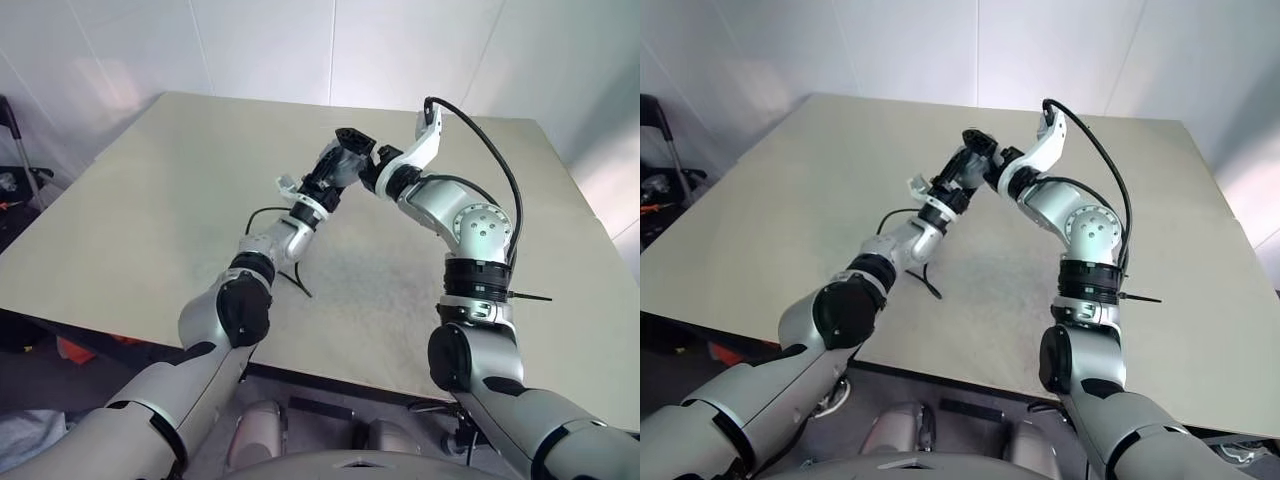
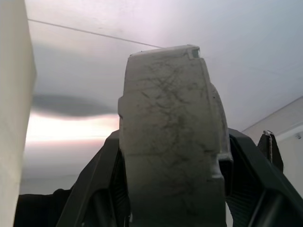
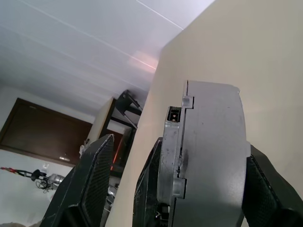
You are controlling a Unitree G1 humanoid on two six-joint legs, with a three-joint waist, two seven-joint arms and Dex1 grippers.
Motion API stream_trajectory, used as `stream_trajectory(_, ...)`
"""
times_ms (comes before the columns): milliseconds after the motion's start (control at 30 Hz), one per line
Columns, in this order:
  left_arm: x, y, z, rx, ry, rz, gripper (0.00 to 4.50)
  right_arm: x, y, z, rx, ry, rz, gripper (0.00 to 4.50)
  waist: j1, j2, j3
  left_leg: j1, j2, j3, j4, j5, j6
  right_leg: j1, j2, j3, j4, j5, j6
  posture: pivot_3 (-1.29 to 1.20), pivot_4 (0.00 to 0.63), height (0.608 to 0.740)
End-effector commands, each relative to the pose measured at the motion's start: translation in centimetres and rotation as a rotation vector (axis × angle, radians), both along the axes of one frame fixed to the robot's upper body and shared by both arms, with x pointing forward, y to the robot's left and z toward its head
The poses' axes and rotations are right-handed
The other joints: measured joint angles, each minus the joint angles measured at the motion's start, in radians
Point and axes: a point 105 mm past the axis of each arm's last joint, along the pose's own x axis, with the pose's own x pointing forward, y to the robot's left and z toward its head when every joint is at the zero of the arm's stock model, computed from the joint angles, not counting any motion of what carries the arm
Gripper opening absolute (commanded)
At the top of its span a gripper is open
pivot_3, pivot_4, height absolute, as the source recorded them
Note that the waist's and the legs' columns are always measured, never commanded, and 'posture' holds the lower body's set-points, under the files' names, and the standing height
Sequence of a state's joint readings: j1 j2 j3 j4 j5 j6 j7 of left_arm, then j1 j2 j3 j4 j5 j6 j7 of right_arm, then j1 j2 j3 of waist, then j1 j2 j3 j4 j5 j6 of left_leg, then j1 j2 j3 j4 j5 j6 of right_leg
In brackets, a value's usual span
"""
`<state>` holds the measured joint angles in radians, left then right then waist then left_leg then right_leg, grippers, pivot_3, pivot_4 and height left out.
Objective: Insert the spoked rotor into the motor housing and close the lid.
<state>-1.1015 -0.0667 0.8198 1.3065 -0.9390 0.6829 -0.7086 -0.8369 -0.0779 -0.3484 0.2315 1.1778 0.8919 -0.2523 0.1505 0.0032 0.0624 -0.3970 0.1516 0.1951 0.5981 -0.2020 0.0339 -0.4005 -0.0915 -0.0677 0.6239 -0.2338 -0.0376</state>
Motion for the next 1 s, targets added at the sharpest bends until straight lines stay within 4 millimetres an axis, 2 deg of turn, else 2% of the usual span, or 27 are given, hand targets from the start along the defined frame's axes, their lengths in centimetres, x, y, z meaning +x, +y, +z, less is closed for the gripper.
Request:
stream_trajectory(33, 1.6, 8.6, 0.4, 0.064, -0.078, 0.246, 2.29, 1.0, -5.2, 1.8, -0.027, -0.069, -0.224, 4.29, -0.002, 0.000, 0.000, 0.000, 0.000, 0.000, 0.000, 0.000, 0.000, 0.000, 0.000, 0.000, 0.000, 0.000, 0.000, 0.00, 0.000, 0.740)
stream_trajectory(200, 1.2, 11.5, -0.6, 0.070, -0.073, 0.306, 2.29, 1.3, -4.8, 1.3, -0.048, -0.058, -0.213, 4.29, 0.000, 0.000, 0.000, 0.000, 0.000, 0.000, 0.000, 0.000, 0.000, 0.000, 0.000, 0.000, 0.000, 0.000, 0.000, 0.00, 0.000, 0.740)
stream_trajectory(300, 1.1, 12.1, -0.8, 0.069, -0.068, 0.321, 2.29, 1.4, -4.5, 1.1, -0.047, -0.050, -0.202, 4.29, 0.001, 0.000, 0.000, -0.001, 0.000, 0.000, 0.001, 0.000, 0.000, 0.000, 0.000, 0.000, 0.000, 0.000, 0.000, 0.00, 0.000, 0.740)
stream_trajectory(800, 1.3, 9.9, -0.3, 0.090, -0.078, 0.272, 2.29, 1.3, -4.2, 0.4, -0.033, -0.017, -0.178, 4.29, 0.000, 0.000, 0.000, -0.001, 0.000, 0.000, 0.001, 0.000, 0.000, 0.000, 0.000, 0.000, 0.000, 0.000, 0.000, 0.00, 0.000, 0.740)
stream_trajectory(900, 1.3, 9.7, -0.3, 0.096, -0.077, 0.266, 2.29, 1.3, -4.2, 0.4, -0.003, -0.008, -0.177, 3.65, 0.000, 0.000, 0.000, -0.001, 0.000, 0.000, 0.001, 0.000, 0.000, 0.000, 0.000, 0.000, 0.000, 0.000, 0.000, 0.00, 0.000, 0.740)
stream_trajectory(1000, 1.3, 9.7, -0.3, 0.099, -0.076, 0.264, 2.29, 1.2, -4.1, 0.5, 0.017, -0.005, -0.172, 2.62, 0.000, 0.000, 0.000, -0.001, 0.000, 0.000, 0.001, 0.000, 0.000, 0.000, 0.000, 0.000, 0.000, 0.000, 0.000, 0.00, 0.000, 0.740)
